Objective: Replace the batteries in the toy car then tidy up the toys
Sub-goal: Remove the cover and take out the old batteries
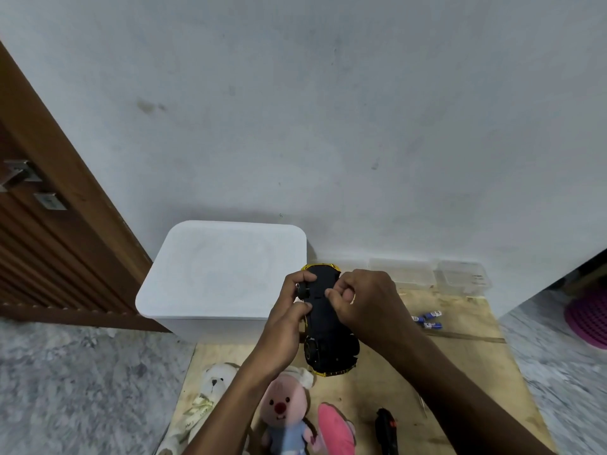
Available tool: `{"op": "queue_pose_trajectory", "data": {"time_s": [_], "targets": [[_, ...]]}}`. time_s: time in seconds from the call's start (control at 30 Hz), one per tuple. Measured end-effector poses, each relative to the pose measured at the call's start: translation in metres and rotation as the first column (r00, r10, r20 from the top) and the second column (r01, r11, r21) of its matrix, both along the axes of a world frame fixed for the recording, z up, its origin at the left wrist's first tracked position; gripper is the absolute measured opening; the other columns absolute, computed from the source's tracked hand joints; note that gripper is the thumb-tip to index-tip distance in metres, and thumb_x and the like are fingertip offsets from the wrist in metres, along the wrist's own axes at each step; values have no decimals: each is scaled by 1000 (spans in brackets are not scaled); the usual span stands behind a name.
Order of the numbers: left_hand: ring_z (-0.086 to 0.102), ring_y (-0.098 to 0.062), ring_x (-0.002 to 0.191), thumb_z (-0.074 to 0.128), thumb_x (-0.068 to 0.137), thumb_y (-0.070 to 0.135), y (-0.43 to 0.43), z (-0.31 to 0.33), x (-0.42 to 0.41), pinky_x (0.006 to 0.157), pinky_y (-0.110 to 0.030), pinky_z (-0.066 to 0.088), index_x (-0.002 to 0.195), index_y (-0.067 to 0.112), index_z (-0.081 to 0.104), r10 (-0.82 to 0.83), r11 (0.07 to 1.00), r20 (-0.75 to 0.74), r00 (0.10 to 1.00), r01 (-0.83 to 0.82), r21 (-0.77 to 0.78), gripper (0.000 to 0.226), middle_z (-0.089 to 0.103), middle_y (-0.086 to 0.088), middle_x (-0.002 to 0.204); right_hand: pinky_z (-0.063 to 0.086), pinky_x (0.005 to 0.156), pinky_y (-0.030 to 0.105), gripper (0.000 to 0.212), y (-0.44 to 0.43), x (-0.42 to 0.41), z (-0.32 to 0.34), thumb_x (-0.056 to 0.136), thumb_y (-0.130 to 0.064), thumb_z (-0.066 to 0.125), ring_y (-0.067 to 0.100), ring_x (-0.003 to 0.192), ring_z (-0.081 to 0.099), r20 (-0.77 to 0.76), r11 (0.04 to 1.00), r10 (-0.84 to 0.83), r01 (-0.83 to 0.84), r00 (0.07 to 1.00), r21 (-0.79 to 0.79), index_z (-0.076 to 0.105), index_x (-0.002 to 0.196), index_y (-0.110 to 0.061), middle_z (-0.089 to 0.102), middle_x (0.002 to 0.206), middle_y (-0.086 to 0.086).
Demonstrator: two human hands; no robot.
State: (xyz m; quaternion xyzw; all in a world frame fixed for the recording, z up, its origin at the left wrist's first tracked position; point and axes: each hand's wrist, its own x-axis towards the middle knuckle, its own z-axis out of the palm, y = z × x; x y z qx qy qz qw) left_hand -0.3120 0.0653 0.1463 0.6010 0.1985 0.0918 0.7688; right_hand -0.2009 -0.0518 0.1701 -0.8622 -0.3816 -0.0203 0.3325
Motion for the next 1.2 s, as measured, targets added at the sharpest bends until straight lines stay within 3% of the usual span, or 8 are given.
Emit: {"op": "queue_pose_trajectory", "data": {"time_s": [0.23, 0.43, 0.67, 0.83, 1.07, 1.2], "targets": [[61, -11, 83, 41, 74, 16, 1, -2, 2, 58, -24, 48, 115, 31, 55, 8, 1000, -15, 1000, -8, 0, 45, 68, 12, 105, 41, 55, 30, 24, 1, -1, -1, 87, -21, 70, 13, 54, 46, -22, 998, 16, -17, 1000, -64, 63, 67, -11, 51, 58, -5], [58, -16, 86, 42, 73, 17, 4, -4, 3, 59, -25, 48, 114, 32, 55, 6, 1000, -39, 999, -7, -14, 46, 64, -3, 114, 42, 62, 30, 10, 4, -4, 2, 91, -12, 61, 20, 71, 56, -54, 989, 57, -64, 997, -135, 68, 85, -9, 66, 83, 7], [62, -11, 85, 41, 74, 17, 9, -7, 2, 62, -29, 50, 110, 38, 57, -3, 1000, -45, 999, 3, 7, 45, 62, -6, 119, 53, 68, 39, 15, 3, -5, 4, 94, -10, 54, 21, 78, 60, -36, 984, 97, -102, 995, -144, 68, 98, -16, 64, 96, 2], [62, -18, 90, 41, 74, 16, 11, -7, 2, 67, -36, 49, 113, 37, 58, 7, 1000, -40, 999, -7, -3, 48, 63, -4, 120, 54, 67, 36, 15, 1, -7, 9, 89, -14, 58, 17, 77, 60, -21, 975, 135, -137, 991, -177, 68, 97, -19, 65, 93, -1], [63, -21, 96, 38, 81, 11, 12, -6, -1, 67, -37, 53, 114, 40, 58, 8, 1000, -42, 999, -8, 8, 48, 65, 3, 121, 37, 67, 16, 21, 1, -5, 15, 93, -24, 63, 10, 84, 57, -62, 966, 164, -173, 984, -194, 71, 111, -22, 62, 96, -7], [64, -21, 97, 40, 75, 17, 13, -5, -2, 67, -37, 52, 114, 40, 58, 10, 1000, -46, 999, -11, -2, 49, 65, 2, 123, 39, 68, 21, 15, -1, 3, 18, 91, -23, 64, 2, 78, 55, -134, 960, 189, -212, 973, -181, 73, 102, -29, 56, 87, -15]]}}
